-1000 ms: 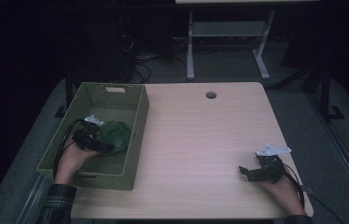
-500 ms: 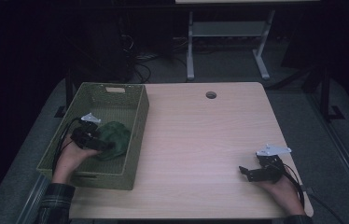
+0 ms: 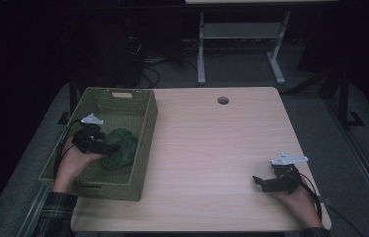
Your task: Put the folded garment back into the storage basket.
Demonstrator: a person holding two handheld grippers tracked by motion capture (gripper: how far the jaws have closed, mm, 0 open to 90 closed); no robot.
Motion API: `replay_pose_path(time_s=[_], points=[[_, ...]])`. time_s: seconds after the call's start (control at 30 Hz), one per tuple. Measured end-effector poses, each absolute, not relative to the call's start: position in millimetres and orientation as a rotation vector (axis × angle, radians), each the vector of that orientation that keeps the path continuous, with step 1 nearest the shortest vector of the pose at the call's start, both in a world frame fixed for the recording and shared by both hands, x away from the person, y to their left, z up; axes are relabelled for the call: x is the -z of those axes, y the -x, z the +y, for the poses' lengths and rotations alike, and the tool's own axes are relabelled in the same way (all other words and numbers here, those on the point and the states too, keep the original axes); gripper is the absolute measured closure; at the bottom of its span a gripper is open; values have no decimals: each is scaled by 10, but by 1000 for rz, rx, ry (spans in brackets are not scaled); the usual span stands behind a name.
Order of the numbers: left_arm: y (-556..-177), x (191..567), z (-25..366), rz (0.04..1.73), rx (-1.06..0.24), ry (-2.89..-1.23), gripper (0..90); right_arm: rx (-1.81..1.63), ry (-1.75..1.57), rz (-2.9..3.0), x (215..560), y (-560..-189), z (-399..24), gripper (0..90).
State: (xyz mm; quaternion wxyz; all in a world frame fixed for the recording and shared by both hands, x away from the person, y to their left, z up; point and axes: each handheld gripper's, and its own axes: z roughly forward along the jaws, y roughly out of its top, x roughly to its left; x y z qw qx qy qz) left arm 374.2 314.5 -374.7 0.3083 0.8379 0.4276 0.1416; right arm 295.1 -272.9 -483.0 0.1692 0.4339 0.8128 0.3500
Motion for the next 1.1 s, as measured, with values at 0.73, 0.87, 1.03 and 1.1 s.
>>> replay_pose_path(time_s=[0.73, 0.87, 1.03, 1.1], points=[[-3614, 3288, 2252, 954, -354, -2143, 138, -995, -1234, 2310, 4830, -2951, -2730, 79], [-3575, 3257, 2027, 918, -345, -2131, 138, -994, -1235, 2309, 4829, -2951, -2730, 79], [-3514, 3264, 1737, 873, -337, -2112, 139, -996, -1234, 2310, 4830, -2951, -2729, 79], [-3490, 3285, 1639, 860, -333, -2113, 139, -996, -1234, 2309, 4830, -2951, -2729, 79]])
